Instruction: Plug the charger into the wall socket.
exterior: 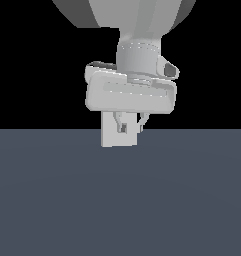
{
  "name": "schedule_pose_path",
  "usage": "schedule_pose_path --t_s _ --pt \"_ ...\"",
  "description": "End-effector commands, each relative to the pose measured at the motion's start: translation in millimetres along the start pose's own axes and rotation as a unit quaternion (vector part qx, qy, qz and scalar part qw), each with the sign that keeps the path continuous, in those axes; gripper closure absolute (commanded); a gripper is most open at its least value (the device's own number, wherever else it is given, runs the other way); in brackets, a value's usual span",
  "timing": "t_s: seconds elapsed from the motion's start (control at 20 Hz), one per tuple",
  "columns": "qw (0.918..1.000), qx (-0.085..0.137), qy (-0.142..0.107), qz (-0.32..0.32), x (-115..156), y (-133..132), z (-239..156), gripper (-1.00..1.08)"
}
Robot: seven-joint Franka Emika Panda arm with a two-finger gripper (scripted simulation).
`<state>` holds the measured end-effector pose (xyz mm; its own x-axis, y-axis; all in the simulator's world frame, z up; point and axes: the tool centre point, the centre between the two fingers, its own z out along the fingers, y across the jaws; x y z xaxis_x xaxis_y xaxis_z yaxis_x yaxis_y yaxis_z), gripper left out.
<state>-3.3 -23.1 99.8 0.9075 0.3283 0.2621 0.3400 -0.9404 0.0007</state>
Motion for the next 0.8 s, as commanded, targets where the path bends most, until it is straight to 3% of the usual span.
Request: schedule_pose_path --t_s 0.0,0.4,0.75 --pt "1.0000 0.000 0.000 0.000 7 0 2 1.08" --pt "1.0000 0.000 0.000 0.000 34 -1 9 1.08" --pt "1.0000 0.000 0.000 0.000 40 0 11 1.08"
